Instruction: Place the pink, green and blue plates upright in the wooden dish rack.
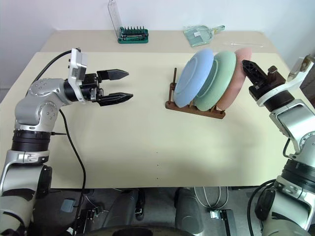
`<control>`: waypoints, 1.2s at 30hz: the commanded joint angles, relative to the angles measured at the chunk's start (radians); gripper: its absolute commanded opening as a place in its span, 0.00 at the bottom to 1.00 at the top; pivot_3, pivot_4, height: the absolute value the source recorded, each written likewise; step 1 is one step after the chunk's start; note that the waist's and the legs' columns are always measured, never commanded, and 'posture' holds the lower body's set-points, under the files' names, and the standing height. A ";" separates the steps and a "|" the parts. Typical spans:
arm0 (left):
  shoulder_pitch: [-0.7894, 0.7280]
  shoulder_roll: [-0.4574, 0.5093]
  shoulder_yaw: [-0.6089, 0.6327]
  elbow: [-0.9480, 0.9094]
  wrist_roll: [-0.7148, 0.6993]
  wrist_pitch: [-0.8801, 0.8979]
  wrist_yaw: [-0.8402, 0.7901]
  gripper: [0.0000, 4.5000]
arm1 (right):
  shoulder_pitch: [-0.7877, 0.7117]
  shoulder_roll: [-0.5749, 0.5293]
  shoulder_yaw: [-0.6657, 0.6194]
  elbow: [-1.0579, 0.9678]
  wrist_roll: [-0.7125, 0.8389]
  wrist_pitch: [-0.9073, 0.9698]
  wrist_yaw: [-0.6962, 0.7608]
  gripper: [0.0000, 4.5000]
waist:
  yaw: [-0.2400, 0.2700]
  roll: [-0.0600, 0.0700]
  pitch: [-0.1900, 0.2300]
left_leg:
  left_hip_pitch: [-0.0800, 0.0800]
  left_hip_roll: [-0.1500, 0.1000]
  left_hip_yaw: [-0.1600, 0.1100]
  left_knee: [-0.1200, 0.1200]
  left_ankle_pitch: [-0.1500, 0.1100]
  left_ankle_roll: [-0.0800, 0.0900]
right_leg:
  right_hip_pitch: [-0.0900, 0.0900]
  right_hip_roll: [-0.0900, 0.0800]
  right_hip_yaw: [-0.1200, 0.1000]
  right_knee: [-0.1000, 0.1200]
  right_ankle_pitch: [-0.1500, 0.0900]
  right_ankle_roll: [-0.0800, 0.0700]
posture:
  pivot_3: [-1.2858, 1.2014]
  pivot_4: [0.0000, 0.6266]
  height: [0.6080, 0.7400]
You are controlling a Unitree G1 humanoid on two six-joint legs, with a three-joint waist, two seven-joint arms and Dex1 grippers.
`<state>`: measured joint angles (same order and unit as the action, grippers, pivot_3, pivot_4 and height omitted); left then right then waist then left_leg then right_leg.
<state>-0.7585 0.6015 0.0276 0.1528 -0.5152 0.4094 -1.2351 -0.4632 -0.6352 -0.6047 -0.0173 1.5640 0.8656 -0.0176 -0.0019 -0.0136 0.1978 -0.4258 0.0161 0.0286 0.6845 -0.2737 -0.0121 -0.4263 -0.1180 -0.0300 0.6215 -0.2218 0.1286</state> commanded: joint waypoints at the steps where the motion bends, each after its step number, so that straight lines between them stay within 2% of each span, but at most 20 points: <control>1: -0.006 0.011 0.034 -0.033 -0.023 0.002 0.004 1.00 | -0.022 -0.014 -0.013 -0.011 0.013 -0.010 -0.003 0.01 | 0.000 0.000 0.000 | 0.000 0.000 0.000 0.000 0.000 0.000 | 0.000 0.000 0.000 0.000 0.000 0.000 | 0.52 0.24 0.88; 6: -0.005 0.013 0.033 -0.034 -0.025 0.001 0.006 1.00 | -0.011 -0.013 -0.002 -0.017 -0.001 -0.005 0.003 0.01 | 0.000 0.000 0.000 | 0.000 0.000 0.000 0.000 0.000 0.000 | 0.000 0.000 0.000 0.000 0.000 0.000 | 0.52 0.24 0.88; 12: -0.008 0.013 0.031 -0.029 -0.026 -0.002 0.005 1.00 | 0.063 -0.041 0.067 -0.063 -0.148 0.005 0.087 0.01 | 0.000 -0.001 -0.001 | 0.000 0.000 0.000 0.000 0.000 0.000 | 0.000 0.000 0.000 0.000 0.000 0.000 | 0.52 0.24 0.88; 18: -0.010 0.010 0.028 -0.025 -0.025 -0.008 0.005 1.00 | 0.066 -0.055 0.091 -0.081 -0.202 0.011 0.141 0.01 | -0.001 -0.002 -0.001 | 0.001 0.000 0.000 0.000 0.000 0.000 | 0.001 0.000 0.000 0.001 0.000 0.000 | 0.52 0.24 0.88; 22: -0.010 0.008 0.030 -0.028 -0.026 -0.007 0.008 1.00 | 0.063 -0.054 0.100 -0.089 -0.213 0.023 0.164 0.31 | -0.001 -0.001 -0.001 | 0.001 0.000 0.000 0.000 0.000 0.000 | 0.000 0.000 0.000 0.001 0.000 0.000 | 0.52 0.24 0.88; 26: -0.006 0.008 0.030 -0.033 -0.029 -0.005 0.011 1.00 | 0.065 -0.070 0.121 -0.101 -0.276 0.017 0.180 0.78 | -0.002 -0.001 -0.001 | 0.000 0.000 0.000 0.000 0.000 0.000 | 0.000 0.000 0.000 0.000 0.000 0.000 | 0.52 0.24 0.88; 28: -0.005 0.009 0.031 -0.035 -0.033 -0.001 0.011 1.00 | 0.067 -0.102 0.149 -0.114 -0.371 -0.011 0.216 0.99 | -0.003 -0.001 -0.001 | 0.000 0.000 0.000 0.000 0.000 0.000 | 0.000 0.000 0.000 0.000 0.000 0.000 | 0.52 0.24 0.88; 31: -0.003 0.009 0.030 -0.039 -0.036 0.000 0.013 1.00 | 0.077 -0.140 0.184 -0.138 -0.466 -0.035 0.280 0.99 | -0.002 -0.001 -0.001 | 0.000 0.000 0.000 0.000 0.000 0.000 | 0.000 0.000 0.000 0.000 0.000 0.000 | 0.52 0.24 0.88; 36: 0.000 0.007 0.029 -0.045 -0.042 0.007 0.015 1.00 | 0.070 -0.154 0.186 -0.162 -0.531 -0.034 0.314 0.99 | -0.006 -0.001 -0.001 | 0.000 0.000 0.000 0.000 0.000 0.000 | 0.000 0.000 0.000 0.000 0.000 0.000 | 0.52 0.24 0.88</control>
<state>-0.7582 0.6018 0.0276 0.1423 -0.5357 0.4124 -1.2193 -0.3832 -0.7676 -0.3981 -0.1464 1.0514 0.8462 0.2842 -0.0078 -0.0148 0.1969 -0.4255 0.0161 0.0284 0.6847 -0.2737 -0.0121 -0.4261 -0.1180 -0.0301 0.6216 -0.2218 0.1286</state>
